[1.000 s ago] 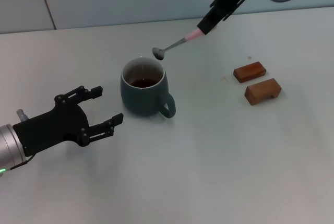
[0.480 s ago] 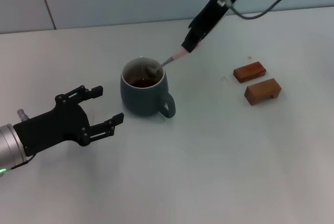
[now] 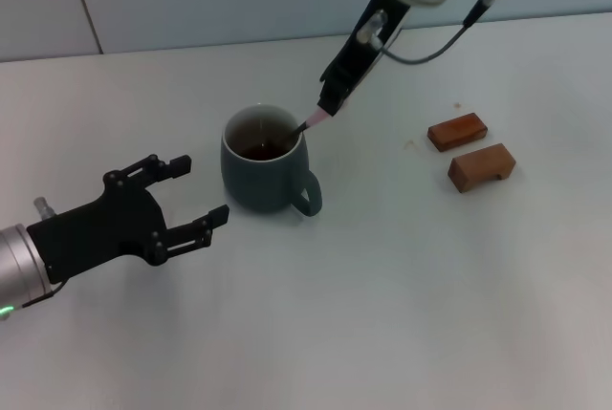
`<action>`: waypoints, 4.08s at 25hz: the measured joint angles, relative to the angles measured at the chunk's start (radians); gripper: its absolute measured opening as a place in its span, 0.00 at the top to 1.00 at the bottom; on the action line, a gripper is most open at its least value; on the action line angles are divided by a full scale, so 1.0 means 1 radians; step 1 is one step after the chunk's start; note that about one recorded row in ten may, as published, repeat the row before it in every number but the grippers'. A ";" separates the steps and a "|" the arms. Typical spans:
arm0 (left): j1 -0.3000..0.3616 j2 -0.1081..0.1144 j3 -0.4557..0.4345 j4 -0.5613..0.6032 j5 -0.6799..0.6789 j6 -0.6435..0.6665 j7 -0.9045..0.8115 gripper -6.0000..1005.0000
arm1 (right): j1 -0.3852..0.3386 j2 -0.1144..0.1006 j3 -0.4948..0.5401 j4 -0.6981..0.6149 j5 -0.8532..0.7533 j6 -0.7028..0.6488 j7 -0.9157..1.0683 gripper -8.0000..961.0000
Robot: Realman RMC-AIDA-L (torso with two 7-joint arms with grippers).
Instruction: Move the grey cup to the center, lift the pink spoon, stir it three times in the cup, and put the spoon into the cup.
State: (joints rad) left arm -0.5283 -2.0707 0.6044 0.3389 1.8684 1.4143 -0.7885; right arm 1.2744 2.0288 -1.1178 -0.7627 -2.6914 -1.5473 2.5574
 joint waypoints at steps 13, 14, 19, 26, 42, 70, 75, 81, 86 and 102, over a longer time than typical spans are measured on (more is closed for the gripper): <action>-0.002 0.000 0.000 0.000 0.002 0.000 0.000 0.18 | 0.040 0.042 0.002 0.033 0.004 0.093 -0.027 0.83; -0.002 0.000 0.000 0.000 0.002 0.000 0.000 0.18 | 0.040 0.038 0.003 0.034 0.001 0.099 -0.026 0.83; 0.000 0.000 0.000 0.000 0.002 0.000 0.000 0.18 | 0.031 0.018 0.011 0.035 -0.031 0.090 -0.020 0.83; 0.001 0.000 0.010 0.000 0.002 0.000 0.000 0.18 | 0.040 0.039 0.003 0.034 -0.033 0.036 -0.021 0.82; -0.002 -0.002 0.011 -0.003 0.002 0.000 0.000 0.18 | 0.047 0.040 0.010 0.053 -0.054 0.073 -0.019 0.81; -0.011 -0.002 0.021 -0.009 0.002 -0.003 0.000 0.19 | 0.047 0.052 -0.006 0.032 0.060 0.142 -0.031 0.80; -0.011 -0.001 0.023 -0.004 0.001 -0.002 -0.004 0.19 | -0.040 0.058 -0.030 -0.078 0.075 0.121 -0.024 0.79; -0.010 0.000 0.023 -0.002 0.002 -0.004 -0.013 0.19 | -0.265 0.057 -0.125 -0.342 0.220 0.141 -0.031 0.72; -0.010 0.001 0.023 -0.001 0.002 -0.003 -0.014 0.19 | -0.578 0.056 -0.184 -0.655 0.459 0.195 -0.164 0.61; 0.002 0.001 0.017 -0.006 -0.005 -0.009 -0.025 0.19 | -1.080 0.054 -0.158 -0.432 1.148 0.324 -0.946 0.14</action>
State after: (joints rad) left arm -0.5258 -2.0700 0.6209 0.3333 1.8638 1.4054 -0.8132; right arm 0.1939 2.0833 -1.2754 -1.1950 -1.5432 -1.2235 1.6117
